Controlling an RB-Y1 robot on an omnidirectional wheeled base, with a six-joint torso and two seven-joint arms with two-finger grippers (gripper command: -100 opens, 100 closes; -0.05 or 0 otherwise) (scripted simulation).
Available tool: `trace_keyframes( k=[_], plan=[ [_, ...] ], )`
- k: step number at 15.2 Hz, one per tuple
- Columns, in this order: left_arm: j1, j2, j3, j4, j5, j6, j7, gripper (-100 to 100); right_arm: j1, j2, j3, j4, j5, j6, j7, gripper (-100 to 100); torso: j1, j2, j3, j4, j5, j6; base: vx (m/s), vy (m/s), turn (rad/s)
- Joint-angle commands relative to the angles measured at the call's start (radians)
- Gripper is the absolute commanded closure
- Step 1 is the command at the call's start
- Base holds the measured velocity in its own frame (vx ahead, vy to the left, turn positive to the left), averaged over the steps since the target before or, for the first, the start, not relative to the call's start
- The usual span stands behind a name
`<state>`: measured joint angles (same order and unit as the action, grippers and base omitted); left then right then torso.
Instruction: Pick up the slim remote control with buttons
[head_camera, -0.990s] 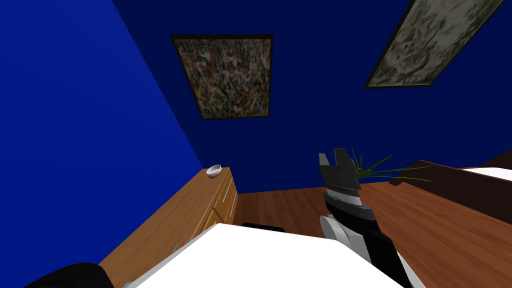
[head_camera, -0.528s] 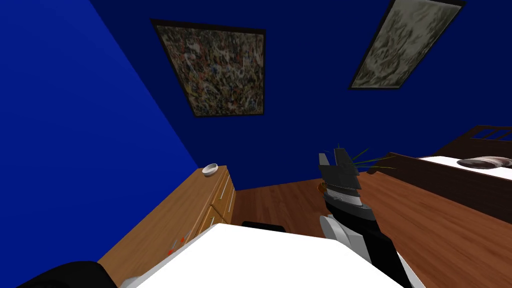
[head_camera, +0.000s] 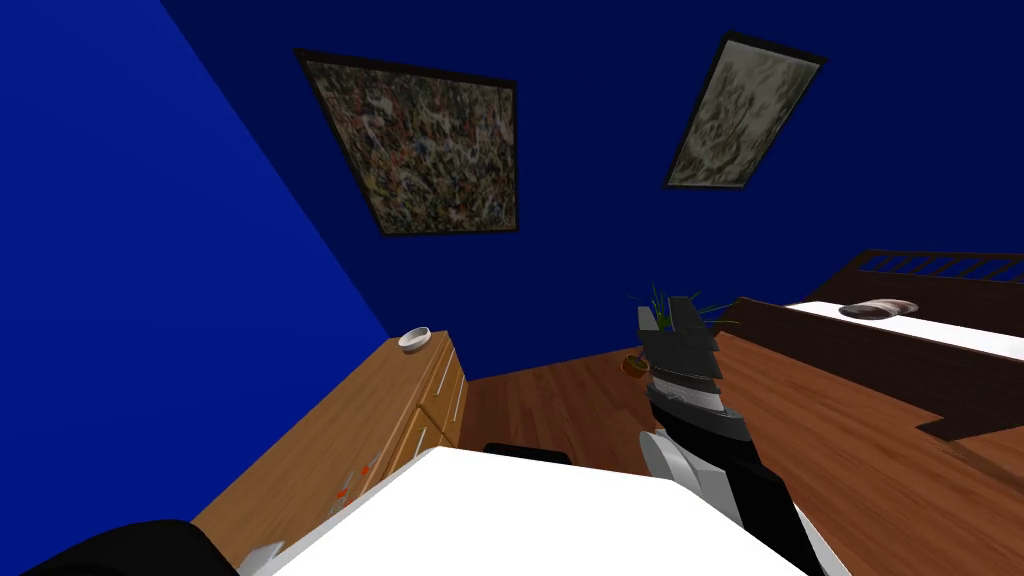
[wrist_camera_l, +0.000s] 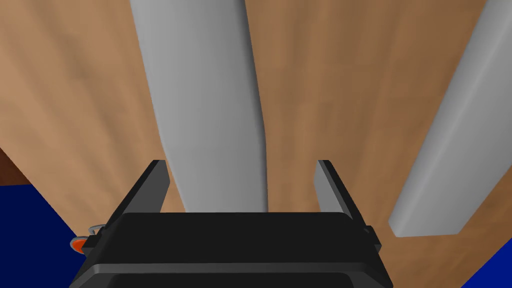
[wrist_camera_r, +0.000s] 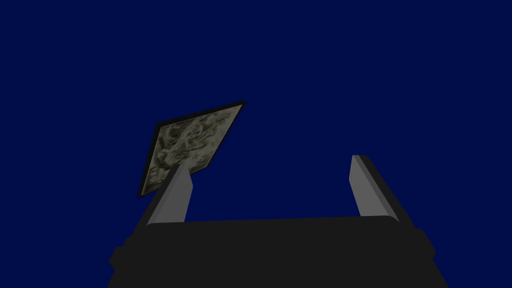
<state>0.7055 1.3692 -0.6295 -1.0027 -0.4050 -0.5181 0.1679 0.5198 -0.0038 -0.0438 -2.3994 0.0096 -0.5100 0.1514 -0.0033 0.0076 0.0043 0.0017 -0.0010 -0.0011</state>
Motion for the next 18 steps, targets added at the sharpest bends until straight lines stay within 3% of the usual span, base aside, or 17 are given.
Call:
trace_keyframes(
  k=[1, 3, 4, 6, 7, 10, 11, 13, 14, 15, 18],
  plan=[
    [-0.046, -0.034, 0.011, 0.050, -0.050, -0.049, 0.047, -100, 0.000, 0.000, 0.000, 0.000, 0.000, 0.000, 0.000, 0, 0.000, 0.000, 0.000, 0.000, 0.000, 0.000, -0.096, -0.041, -0.136],
    [-0.046, -0.034, 0.011, 0.095, -0.056, -0.049, 0.047, -100, 0.000, 0.000, 0.000, 0.000, 0.000, 0.000, 0.000, 0, -0.001, 0.003, 0.001, 0.000, 0.000, 0.001, -0.109, -0.044, -0.149],
    [-0.089, -0.068, 0.023, 0.118, -0.097, -0.091, 0.087, -100, 0.000, 0.000, 0.000, 0.000, 0.000, 0.000, 0.000, 0, -0.001, 0.002, 0.001, 0.000, 0.000, 0.000, -0.124, -0.048, -0.151],
    [-0.091, -0.068, 0.023, 0.176, -0.107, -0.097, 0.091, -100, 0.000, 0.000, 0.000, 0.000, 0.000, 0.000, 0.000, 0, -0.001, 0.004, 0.002, 0.001, 0.000, 0.001, -0.118, -0.047, -0.159],
    [-0.135, -0.101, 0.034, 0.199, -0.148, -0.141, 0.133, -100, 0.000, 0.000, 0.000, 0.000, 0.000, 0.000, 0.000, 0, -0.001, 0.004, 0.002, 0.001, 0.000, 0.000, -0.112, -0.069, -0.147],
    [-0.135, -0.101, 0.034, 0.257, -0.159, -0.145, 0.135, -100, 0.000, 0.000, 0.000, 0.000, 0.000, 0.000, 0.000, 0, -0.002, 0.004, 0.002, 0.001, 0.000, 0.000, -0.099, -0.048, -0.095],
    [-0.180, -0.134, 0.046, 0.289, -0.206, -0.191, 0.179, -100, 0.000, 0.000, 0.000, 0.000, 0.000, 0.000, 0.000, 0, -0.001, 0.002, 0.001, 0.001, 0.000, 0.000, -0.087, -0.051, -0.128],
    [-0.180, -0.134, 0.046, 0.338, -0.211, -0.193, 0.179, -100, 0.000, 0.000, 0.000, 0.000, 0.000, 0.000, 0.000, 0, -0.002, 0.003, 0.002, 0.001, 0.000, 0.001, -0.102, -0.047, -0.152],
    [-0.180, -0.134, 0.046, 0.338, -0.211, -0.193, 0.179, -100, 0.000, 0.000, 0.000, 0.000, 0.000, 0.000, 0.000, 0, -0.001, 0.003, 0.002, 0.001, 0.000, 0.000, -0.046, -0.024, -0.010],
    [-0.224, -0.168, 0.058, 0.380, -0.258, -0.242, 0.222, -100, 0.000, 0.000, 0.000, 0.000, 0.000, 0.000, 0.000, 0, 0.000, 0.001, 0.001, 0.000, 0.000, 0.000, -0.090, -0.056, -0.186],
    [-0.224, -0.168, 0.058, 0.419, -0.263, -0.242, 0.222, -100, 0.000, 0.000, 0.000, 0.000, 0.000, 0.000, 0.000, 0, -0.001, 0.002, 0.001, 0.000, 0.001, 0.000, -0.081, -0.046, -0.090]
  ],
)
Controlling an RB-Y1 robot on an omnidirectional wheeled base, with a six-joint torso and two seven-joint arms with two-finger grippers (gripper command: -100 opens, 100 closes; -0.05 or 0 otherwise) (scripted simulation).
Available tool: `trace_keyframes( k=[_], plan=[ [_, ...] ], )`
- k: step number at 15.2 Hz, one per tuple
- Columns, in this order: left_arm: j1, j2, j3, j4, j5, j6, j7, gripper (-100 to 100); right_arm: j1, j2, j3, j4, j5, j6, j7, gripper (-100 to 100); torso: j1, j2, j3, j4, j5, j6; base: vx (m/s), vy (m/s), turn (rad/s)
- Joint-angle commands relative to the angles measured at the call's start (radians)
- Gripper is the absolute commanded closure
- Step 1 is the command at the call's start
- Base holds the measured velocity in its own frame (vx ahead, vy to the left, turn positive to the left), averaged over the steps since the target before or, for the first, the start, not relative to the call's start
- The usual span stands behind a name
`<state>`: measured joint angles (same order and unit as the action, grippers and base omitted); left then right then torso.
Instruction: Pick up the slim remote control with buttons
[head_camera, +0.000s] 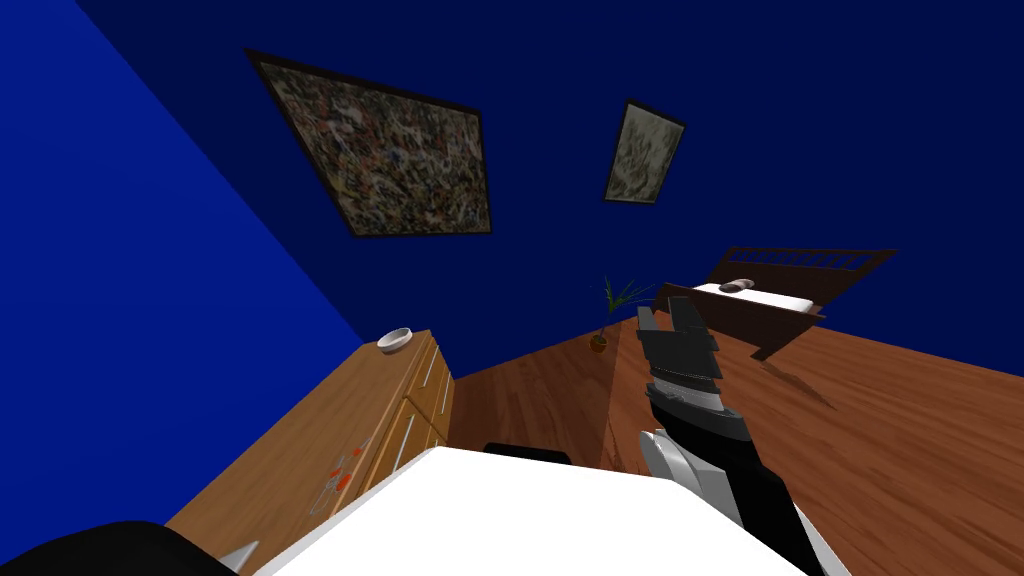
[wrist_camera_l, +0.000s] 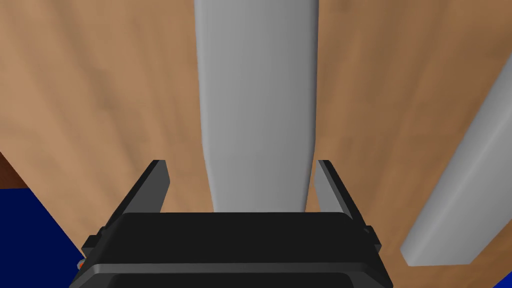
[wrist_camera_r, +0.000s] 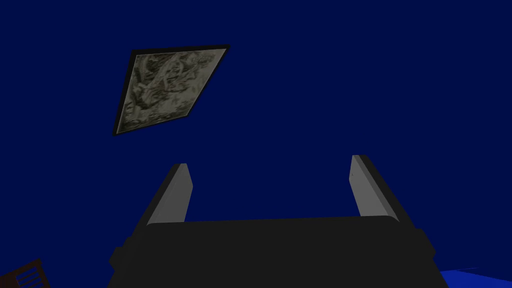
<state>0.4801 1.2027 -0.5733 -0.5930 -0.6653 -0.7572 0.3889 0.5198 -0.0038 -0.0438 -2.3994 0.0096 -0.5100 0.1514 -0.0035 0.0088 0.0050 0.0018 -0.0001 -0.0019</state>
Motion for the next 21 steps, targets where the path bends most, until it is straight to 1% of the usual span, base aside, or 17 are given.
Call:
trace_keyframes(
  k=[1, 4, 5, 6, 10, 11, 12, 13, 14, 15, 16, 17, 18, 19, 20, 21],
  plan=[
    [-0.043, -0.035, 0.013, 0.050, -0.050, -0.050, 0.045, -100, 0.000, 0.000, 0.000, 0.000, 0.000, 0.000, 0.000, 0, 0.000, 0.000, 0.000, 0.000, 0.000, 0.000, -0.074, -0.052, -0.160],
    [-0.043, -0.035, 0.013, 0.090, -0.054, -0.051, 0.045, -100, 0.000, 0.000, 0.000, 0.000, 0.000, 0.000, 0.000, 0, 0.000, 0.000, 0.000, 0.001, 0.005, 0.002, -0.080, -0.043, -0.097],
    [-0.045, -0.035, 0.013, 0.083, -0.052, -0.048, 0.040, -100, 0.000, 0.000, 0.000, 0.000, 0.000, 0.000, 0.000, 0, 0.000, -0.001, 0.000, 0.001, 0.005, 0.002, -0.023, -0.019, 0.012],
    [-0.049, -0.038, 0.012, 0.092, -0.053, -0.053, 0.039, 100, 0.000, 0.000, 0.000, 0.000, 0.000, 0.000, 0.000, 0, 0.001, -0.003, -0.001, 0.001, 0.005, 0.002, -0.011, -0.008, 0.003],
    [-0.048, -0.038, 0.012, 0.091, -0.053, -0.054, 0.039, 100, 0.000, 0.000, 0.000, 0.000, 0.000, 0.000, 0.000, 0, 0.004, -0.006, -0.003, 0.000, 0.006, 0.002, -0.002, -0.001, 0.001],
    [0.001, -0.001, 0.002, 0.041, -0.003, -0.004, 0.001, 100, 0.000, 0.000, 0.000, 0.000, 0.000, 0.000, 0.000, 0, 0.004, -0.006, -0.003, 0.000, 0.006, 0.002, 0.070, 0.030, 0.193],
    [0.001, -0.001, 0.002, 0.010, -0.002, -0.003, 0.001, 100, 0.000, 0.000, 0.000, 0.000, 0.000, 0.000, 0.000, 0, 0.005, -0.008, -0.004, -0.001, 0.005, -0.001, 0.117, 0.056, 0.246],
    [0.046, 0.032, -0.010, -0.021, 0.034, 0.033, -0.029, 100, 0.000, 0.000, 0.000, 0.000, 0.000, 0.000, 0.000, 0, 0.006, -0.011, -0.006, -0.002, 0.005, 0.000, 0.193, 0.087, 0.282],
    [0.046, 0.032, -0.010, -0.064, 0.049, 0.046, -0.042, 100, 0.001, 0.000, 0.000, 0.000, 0.000, 0.000, 0.000, 0, 0.008, -0.015, -0.008, -0.003, 0.004, 0.000, 0.210, 0.100, 0.227],
    [0.046, 0.032, -0.010, -0.071, 0.049, 0.046, -0.042, 100, 0.001, 0.000, 0.000, 0.000, 0.000, 0.000, 0.000, 0, 0.009, -0.019, -0.010, -0.003, 0.005, 0.002, 0.136, 0.086, 0.070],
    [0.090, 0.066, -0.022, -0.109, 0.089, 0.092, -0.075, 100, 0.000, 0.000, 0.000, 0.000, 0.000, 0.000, 0.000, 0, 0.009, -0.018, -0.010, -0.003, 0.006, 0.004, 0.125, 0.092, 0.134],
    [0.090, 0.066, -0.022, -0.128, 0.101, 0.094, -0.086, 100, 0.001, 0.000, 0.000, 0.000, 0.000, 0.000, 0.000, 0, 0.010, -0.018, -0.010, -0.003, 0.005, 0.003, 0.129, 0.086, 0.177],
    [0.090, 0.066, -0.022, -0.149, 0.101, 0.094, -0.086, 100, 0.001, 0.000, 0.000, 0.000, 0.000, 0.000, 0.000, 0, 0.010, -0.017, -0.010, -0.003, 0.005, 0.003, 0.088, 0.059, 0.089],
    [0.090, 0.066, -0.022, -0.152, 0.101, 0.094, -0.086, 100, 0.000, 0.000, 0.000, 0.000, 0.000, 0.000, 0.000, 0, 0.008, -0.016, -0.009, -0.003, 0.005, 0.004, 0.042, 0.028, 0.000],
    [0.135, 0.099, -0.033, -0.183, 0.147, 0.141, -0.130, 100, 0.000, 0.000, 0.000, 0.000, 0.000, 0.000, 0.000, 0, 0.007, -0.014, -0.008, -0.002, 0.006, 0.005, 0.080, 0.036, 0.113],
    [0.135, 0.099, -0.033, -0.201, 0.153, 0.142, -0.130, 100, 0.000, 0.000, 0.000, 0.000, 0.000, 0.000, 0.000, 0, 0.006, -0.013, -0.007, -0.003, 0.004, 0.002, 0.111, 0.050, 0.207]
  ],
)
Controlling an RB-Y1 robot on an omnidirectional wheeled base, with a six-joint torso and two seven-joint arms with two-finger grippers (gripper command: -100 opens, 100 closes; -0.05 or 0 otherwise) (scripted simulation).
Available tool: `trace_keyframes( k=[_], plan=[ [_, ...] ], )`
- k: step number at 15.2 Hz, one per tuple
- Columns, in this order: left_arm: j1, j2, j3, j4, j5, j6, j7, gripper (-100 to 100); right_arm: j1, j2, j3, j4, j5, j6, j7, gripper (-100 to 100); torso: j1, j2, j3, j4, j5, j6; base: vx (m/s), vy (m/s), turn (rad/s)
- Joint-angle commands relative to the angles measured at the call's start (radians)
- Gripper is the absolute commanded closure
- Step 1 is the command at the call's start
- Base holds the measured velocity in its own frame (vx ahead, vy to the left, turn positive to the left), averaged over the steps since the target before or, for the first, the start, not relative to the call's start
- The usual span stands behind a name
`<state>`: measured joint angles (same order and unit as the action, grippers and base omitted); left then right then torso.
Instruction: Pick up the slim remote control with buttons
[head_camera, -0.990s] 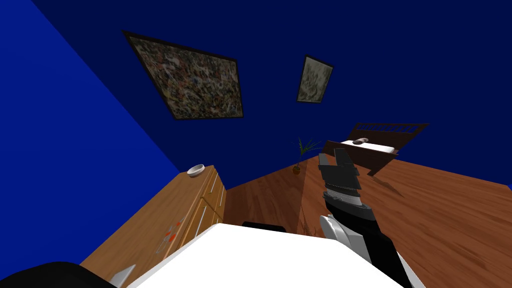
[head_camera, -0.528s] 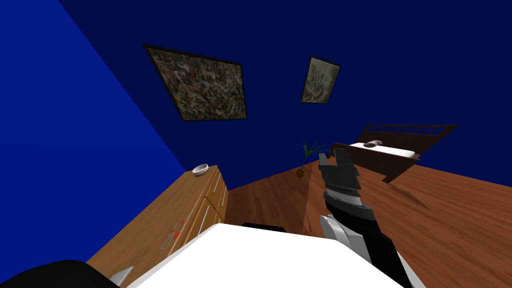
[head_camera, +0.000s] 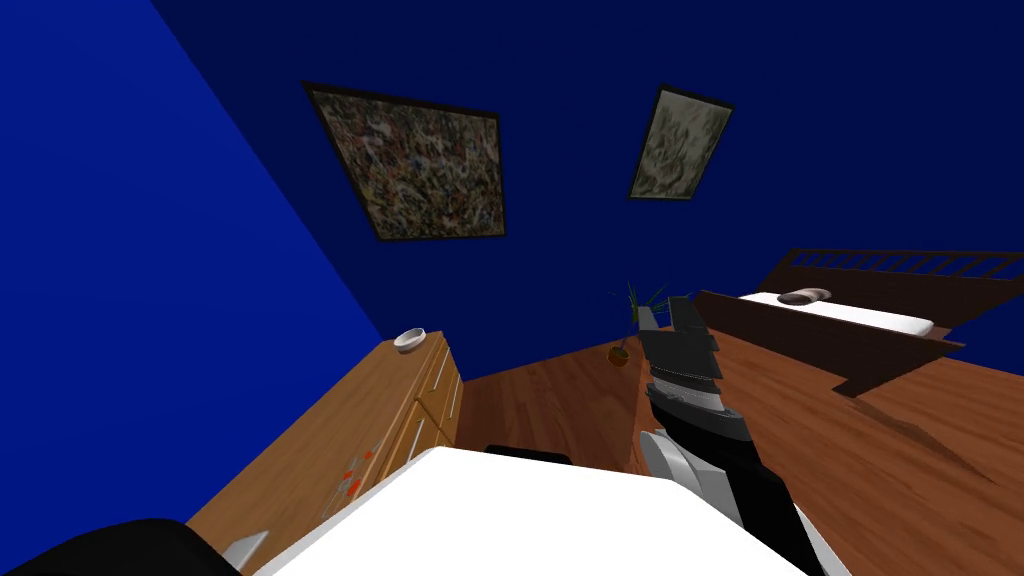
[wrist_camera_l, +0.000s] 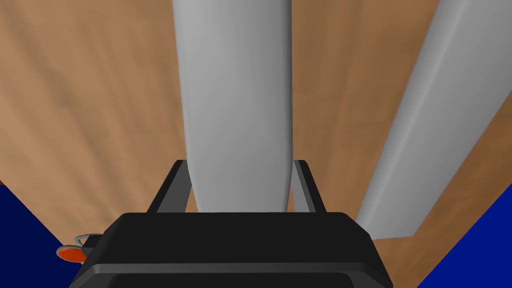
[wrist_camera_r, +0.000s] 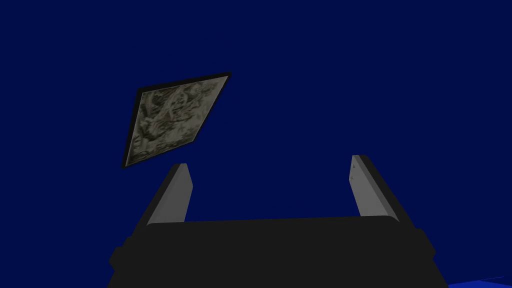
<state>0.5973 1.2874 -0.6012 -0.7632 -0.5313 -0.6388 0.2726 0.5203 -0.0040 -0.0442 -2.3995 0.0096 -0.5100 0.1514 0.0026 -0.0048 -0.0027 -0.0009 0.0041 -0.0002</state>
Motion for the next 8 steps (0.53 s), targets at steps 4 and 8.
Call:
trace_keyframes(
  k=[4, 8],
  plan=[
    [0.062, 0.048, -0.017, -0.093, 0.066, 0.071, -0.058, 100, 0.000, 0.000, 0.000, 0.000, 0.000, 0.000, 0.000, 0, -0.002, 0.003, 0.002, 0.001, 0.001, 0.003, 0.054, 0.020, 0.067],
    [0.106, 0.081, -0.029, -0.172, 0.117, 0.117, -0.101, 100, 0.000, 0.000, 0.000, 0.000, 0.000, 0.000, 0.000, 0, -0.001, 0.001, 0.001, 0.001, 0.001, 0.002, 0.086, 0.042, 0.110]
  ],
)
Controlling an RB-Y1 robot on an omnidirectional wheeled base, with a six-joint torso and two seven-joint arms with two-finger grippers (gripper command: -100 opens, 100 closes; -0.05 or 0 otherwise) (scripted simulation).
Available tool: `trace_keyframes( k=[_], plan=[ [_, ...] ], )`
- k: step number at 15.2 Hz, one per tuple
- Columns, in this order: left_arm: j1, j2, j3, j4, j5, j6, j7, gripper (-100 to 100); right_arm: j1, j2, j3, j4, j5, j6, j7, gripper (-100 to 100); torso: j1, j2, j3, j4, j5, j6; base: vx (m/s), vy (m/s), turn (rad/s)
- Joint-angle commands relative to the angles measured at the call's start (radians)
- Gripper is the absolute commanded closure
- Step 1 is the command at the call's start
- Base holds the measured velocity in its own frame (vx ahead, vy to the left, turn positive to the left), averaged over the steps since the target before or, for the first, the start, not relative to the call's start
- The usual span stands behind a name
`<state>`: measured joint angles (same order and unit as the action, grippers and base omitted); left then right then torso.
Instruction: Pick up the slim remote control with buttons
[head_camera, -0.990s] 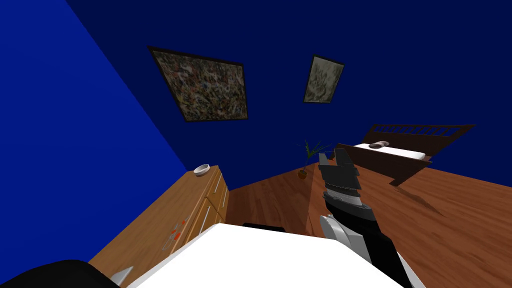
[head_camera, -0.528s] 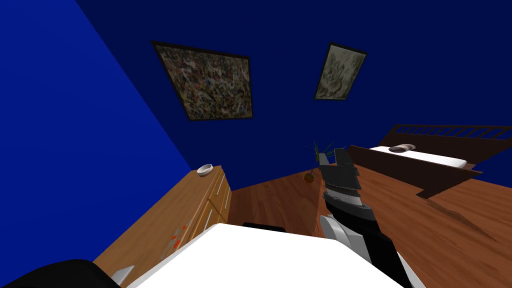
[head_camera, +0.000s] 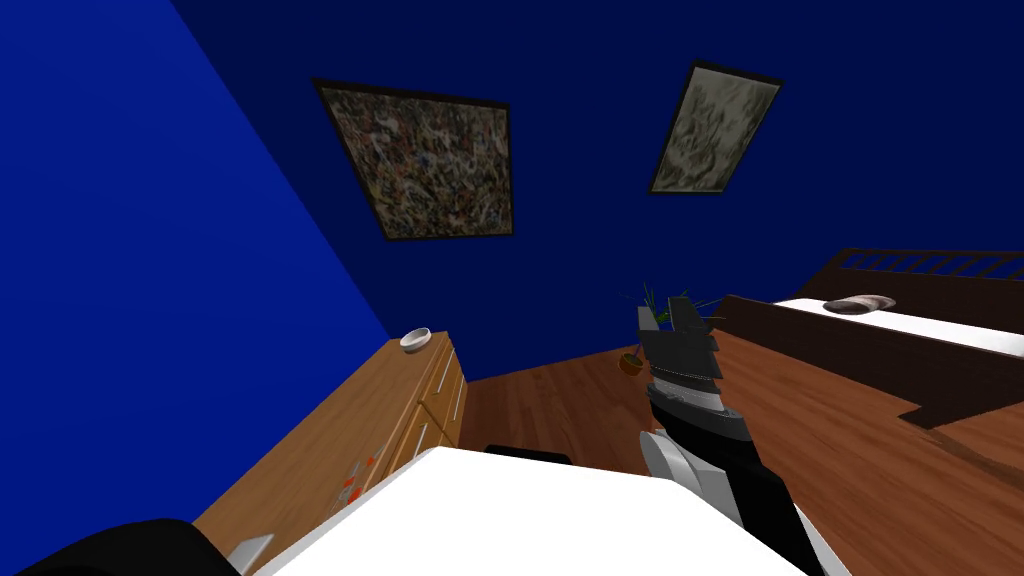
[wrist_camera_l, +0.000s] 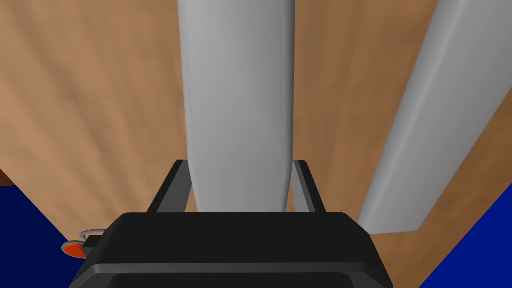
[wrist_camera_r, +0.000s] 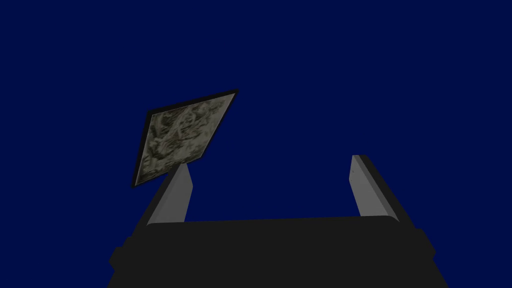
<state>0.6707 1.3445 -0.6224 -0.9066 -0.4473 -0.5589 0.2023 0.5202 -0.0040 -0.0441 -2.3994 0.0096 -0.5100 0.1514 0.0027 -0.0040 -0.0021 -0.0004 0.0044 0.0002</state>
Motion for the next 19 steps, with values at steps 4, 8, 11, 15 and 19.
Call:
trace_keyframes(
  k=[4, 8, 11, 15, 19],
  plan=[
    [0.077, 0.057, -0.019, -0.114, 0.086, 0.089, -0.075, 100, 0.000, 0.000, 0.000, 0.000, 0.000, 0.000, 0.000, 0, -0.001, 0.000, 0.000, 0.000, 0.001, 0.001, 0.091, 0.038, 0.114],
    [0.122, 0.091, -0.031, -0.203, 0.137, 0.137, -0.119, 100, 0.000, 0.000, 0.000, 0.000, 0.000, 0.000, 0.000, 0, -0.002, 0.000, 0.000, 0.001, 0.001, 0.001, 0.090, 0.033, 0.111],
    [0.122, 0.091, -0.031, -0.244, 0.142, 0.137, -0.119, 100, 0.000, 0.000, 0.000, 0.000, 0.000, 0.000, 0.000, 0, -0.001, 0.000, 0.000, 0.000, 0.000, -0.001, 0.089, 0.031, 0.106],
    [0.210, 0.158, -0.054, -0.349, 0.235, 0.228, -0.203, 100, 0.000, 0.000, 0.000, 0.000, 0.000, 0.000, 0.000, 0, -0.002, -0.001, 0.000, 0.000, 0.000, -0.001, 0.108, 0.030, 0.151],
    [0.209, 0.154, -0.054, -0.382, 0.241, 0.230, -0.205, 100, 0.000, 0.000, 0.000, 0.000, 0.000, 0.000, 0.000, 0, -0.003, 0.000, 0.000, 0.000, 0.000, 0.000, 0.084, 0.024, 0.072]
  ],
)
